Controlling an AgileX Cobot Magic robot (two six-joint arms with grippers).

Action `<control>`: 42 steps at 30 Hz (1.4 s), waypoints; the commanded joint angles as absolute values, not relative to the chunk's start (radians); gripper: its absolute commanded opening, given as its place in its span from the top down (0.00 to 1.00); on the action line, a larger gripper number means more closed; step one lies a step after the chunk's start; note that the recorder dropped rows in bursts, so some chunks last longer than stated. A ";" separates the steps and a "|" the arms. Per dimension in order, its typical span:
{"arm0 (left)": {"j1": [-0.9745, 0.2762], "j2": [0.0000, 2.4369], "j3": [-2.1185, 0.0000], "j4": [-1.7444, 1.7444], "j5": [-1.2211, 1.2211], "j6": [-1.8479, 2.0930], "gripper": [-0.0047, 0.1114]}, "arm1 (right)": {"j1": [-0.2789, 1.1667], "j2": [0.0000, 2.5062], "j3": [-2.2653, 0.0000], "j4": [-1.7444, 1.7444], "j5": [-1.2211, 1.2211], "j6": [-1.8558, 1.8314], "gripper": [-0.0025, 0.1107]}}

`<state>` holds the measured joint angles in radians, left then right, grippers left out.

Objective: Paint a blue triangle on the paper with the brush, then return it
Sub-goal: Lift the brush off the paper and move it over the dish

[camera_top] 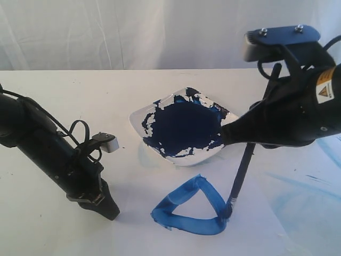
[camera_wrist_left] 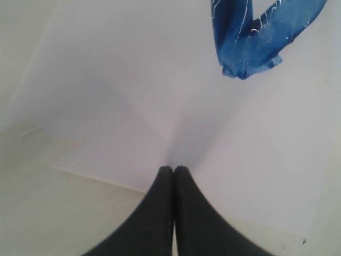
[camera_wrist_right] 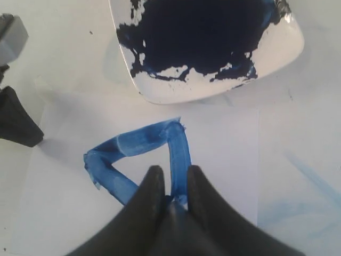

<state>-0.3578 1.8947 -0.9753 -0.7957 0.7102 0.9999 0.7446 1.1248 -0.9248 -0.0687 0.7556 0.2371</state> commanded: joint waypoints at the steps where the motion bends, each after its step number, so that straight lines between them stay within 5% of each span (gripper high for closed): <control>1: -0.363 1.897 -0.978 -0.805 0.726 0.995 0.96 | 0.748 1.075 -0.956 -0.095 0.723 0.241 0.98; 6: -0.363 1.897 -0.978 -0.805 0.726 0.995 0.96 | 0.741 1.052 -0.958 -0.374 0.491 0.460 0.98; 10: -0.363 1.897 -0.978 -0.805 0.726 0.995 0.96 | 0.605 1.129 -1.013 -0.756 0.381 0.940 0.98; 16: -0.363 1.897 -0.978 -0.805 0.726 0.995 0.96 | 0.385 1.379 -1.192 -0.229 0.229 0.671 0.98; 25: -0.363 1.897 -0.978 -0.805 0.726 0.995 0.96 | 0.194 1.711 -1.461 1.125 0.756 -0.534 0.98; 42: -0.363 1.897 -0.978 -0.805 0.726 0.995 0.96 | 0.160 1.928 -1.487 1.181 0.683 -0.468 0.98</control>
